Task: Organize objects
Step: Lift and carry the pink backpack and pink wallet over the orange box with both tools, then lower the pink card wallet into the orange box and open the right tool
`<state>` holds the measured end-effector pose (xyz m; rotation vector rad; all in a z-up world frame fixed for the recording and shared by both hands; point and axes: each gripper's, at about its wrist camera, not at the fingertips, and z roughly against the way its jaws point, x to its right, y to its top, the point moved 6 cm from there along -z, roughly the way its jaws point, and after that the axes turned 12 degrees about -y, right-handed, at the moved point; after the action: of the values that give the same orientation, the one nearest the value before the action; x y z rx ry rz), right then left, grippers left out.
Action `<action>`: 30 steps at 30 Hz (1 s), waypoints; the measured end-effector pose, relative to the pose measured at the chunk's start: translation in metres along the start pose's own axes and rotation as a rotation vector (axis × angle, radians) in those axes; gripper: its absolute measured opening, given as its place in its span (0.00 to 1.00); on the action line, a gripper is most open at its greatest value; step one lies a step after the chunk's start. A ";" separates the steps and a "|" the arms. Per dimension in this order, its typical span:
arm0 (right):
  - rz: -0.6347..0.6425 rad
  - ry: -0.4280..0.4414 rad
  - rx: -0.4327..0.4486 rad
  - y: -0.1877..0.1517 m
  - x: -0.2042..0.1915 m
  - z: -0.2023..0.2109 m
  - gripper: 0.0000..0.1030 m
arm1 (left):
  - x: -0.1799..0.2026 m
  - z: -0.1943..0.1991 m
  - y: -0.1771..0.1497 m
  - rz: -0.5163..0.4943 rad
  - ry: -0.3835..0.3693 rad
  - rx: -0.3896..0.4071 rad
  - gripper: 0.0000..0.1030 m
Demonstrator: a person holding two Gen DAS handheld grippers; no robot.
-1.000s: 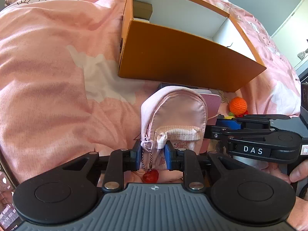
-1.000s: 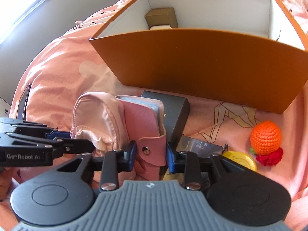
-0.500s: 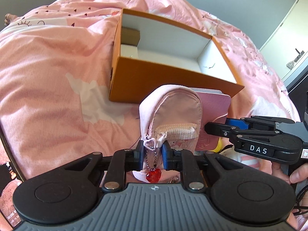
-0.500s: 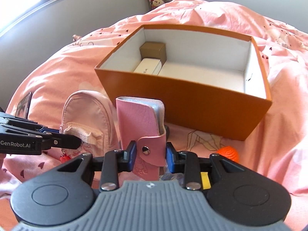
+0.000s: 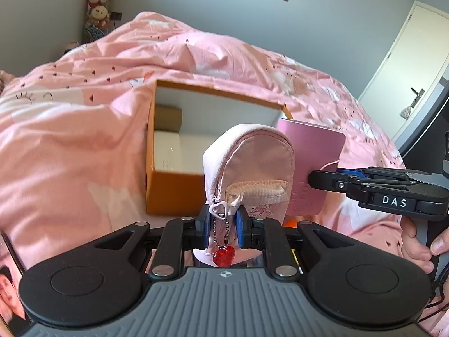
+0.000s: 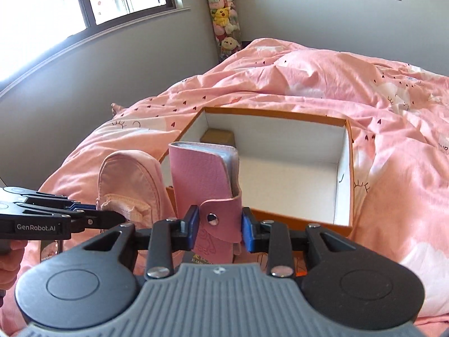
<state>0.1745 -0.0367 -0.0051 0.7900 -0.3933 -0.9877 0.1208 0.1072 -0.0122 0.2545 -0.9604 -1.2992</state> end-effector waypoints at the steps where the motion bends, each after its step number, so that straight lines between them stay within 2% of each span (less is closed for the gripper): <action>1: -0.005 0.001 0.008 0.005 0.001 0.000 0.33 | -0.001 0.001 0.006 -0.005 0.007 0.008 0.19; 6: -0.023 -0.004 0.043 0.033 0.011 -0.007 0.33 | -0.010 0.001 0.040 -0.029 0.026 0.047 0.19; 9: -0.062 0.002 0.012 0.048 0.022 -0.023 0.33 | -0.016 -0.005 0.061 -0.032 0.023 0.047 0.19; 18: -0.131 0.054 -0.223 0.067 0.040 -0.122 0.33 | -0.054 -0.064 0.095 0.000 0.032 -0.086 0.19; 24: -0.169 0.078 -0.391 0.067 0.042 -0.201 0.33 | -0.075 -0.092 0.114 0.016 0.045 -0.126 0.19; 30: -0.217 0.096 -0.478 0.069 0.042 -0.257 0.33 | -0.084 -0.114 0.127 -0.008 0.064 -0.171 0.19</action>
<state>0.3973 0.0547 -0.1260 0.4469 0.0185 -1.1823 0.2943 0.1816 -0.0374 0.1670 -0.7900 -1.3635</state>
